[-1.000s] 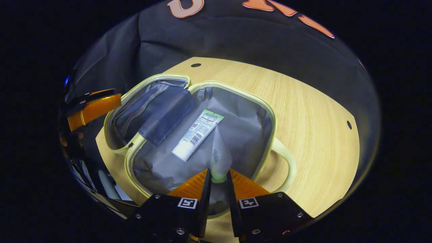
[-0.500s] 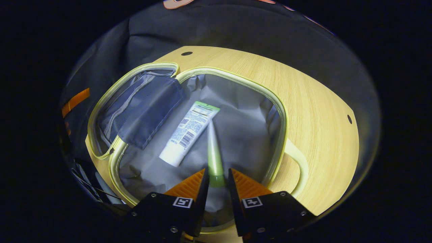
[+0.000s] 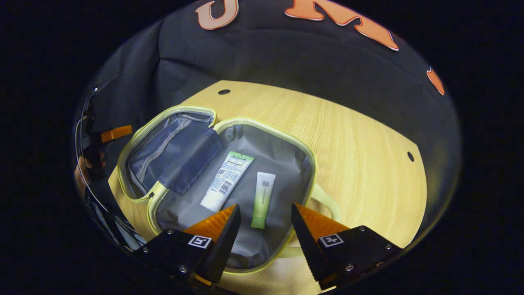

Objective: First open the suitcase, pack the skin care products into it, and then close the suitcase.

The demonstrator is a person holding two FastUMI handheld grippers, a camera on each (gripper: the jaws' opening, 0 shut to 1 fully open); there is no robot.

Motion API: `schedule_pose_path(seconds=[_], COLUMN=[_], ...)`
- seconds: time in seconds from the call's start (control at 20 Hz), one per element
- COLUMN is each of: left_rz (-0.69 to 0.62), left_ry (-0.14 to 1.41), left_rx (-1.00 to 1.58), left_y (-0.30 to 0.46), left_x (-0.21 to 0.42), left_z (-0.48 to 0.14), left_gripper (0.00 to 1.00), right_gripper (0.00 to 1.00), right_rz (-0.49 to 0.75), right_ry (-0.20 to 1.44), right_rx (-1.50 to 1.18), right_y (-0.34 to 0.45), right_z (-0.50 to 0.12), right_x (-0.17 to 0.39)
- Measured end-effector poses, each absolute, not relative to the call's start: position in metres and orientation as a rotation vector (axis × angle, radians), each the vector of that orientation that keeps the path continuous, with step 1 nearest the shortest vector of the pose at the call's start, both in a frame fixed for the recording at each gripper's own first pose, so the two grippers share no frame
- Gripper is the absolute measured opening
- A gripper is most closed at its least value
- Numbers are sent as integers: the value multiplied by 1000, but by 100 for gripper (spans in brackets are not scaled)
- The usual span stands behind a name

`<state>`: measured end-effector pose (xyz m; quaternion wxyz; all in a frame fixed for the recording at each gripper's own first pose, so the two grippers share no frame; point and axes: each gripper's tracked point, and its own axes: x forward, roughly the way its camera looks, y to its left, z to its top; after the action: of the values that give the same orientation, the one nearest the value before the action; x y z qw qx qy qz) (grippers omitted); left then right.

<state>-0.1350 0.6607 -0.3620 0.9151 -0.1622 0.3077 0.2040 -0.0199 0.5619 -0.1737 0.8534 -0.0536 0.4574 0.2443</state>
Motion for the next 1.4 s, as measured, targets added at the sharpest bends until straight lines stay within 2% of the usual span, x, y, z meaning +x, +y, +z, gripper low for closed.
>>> schedule_pose_path(seconds=[0.1,0.25,0.3,0.35,0.4,0.5,0.6,0.65,0.75,0.85,0.9,1.05,1.4], left_rz=[412,391,391,370,343,308,278,268,280,272,271,278,277], left_ry=[694,720,739,762,773,795,809,819,838,808,787,753,628], left_rx=[-378,-414,-406,-407,-416,-432,-433,-448,-488,-469,-463,-403,-262], left_y=[662,669,671,665,660,653,654,654,654,656,655,653,643], left_x=[-134,-127,-125,-122,-119,-114,-109,-107,-111,-107,-102,-104,-100], left_z=[-380,-391,-396,-404,-407,-413,-418,-420,-423,-414,-405,-383,-301], left_gripper=[96,98,82,81,75,51,52,46,16,16,7,5,7], right_gripper=[86,86,87,87,87,88,89,89,89,89,90,90,91], right_rz=[513,513,506,499,490,474,455,442,424,398,384,342,329], right_ry=[922,857,832,811,794,762,724,706,684,661,649,626,595], right_rx=[-111,-125,-123,-114,-103,-82,-67,-61,-58,-69,-75,-93,-68], right_y=[558,551,549,546,544,538,528,523,511,497,490,472,453], right_z=[-158,-131,-121,-112,-103,-89,-75,-68,-61,-55,-54,-53,-50], right_x=[-17,-10,-7,-4,-1,3,8,10,10,13,15,17,23])
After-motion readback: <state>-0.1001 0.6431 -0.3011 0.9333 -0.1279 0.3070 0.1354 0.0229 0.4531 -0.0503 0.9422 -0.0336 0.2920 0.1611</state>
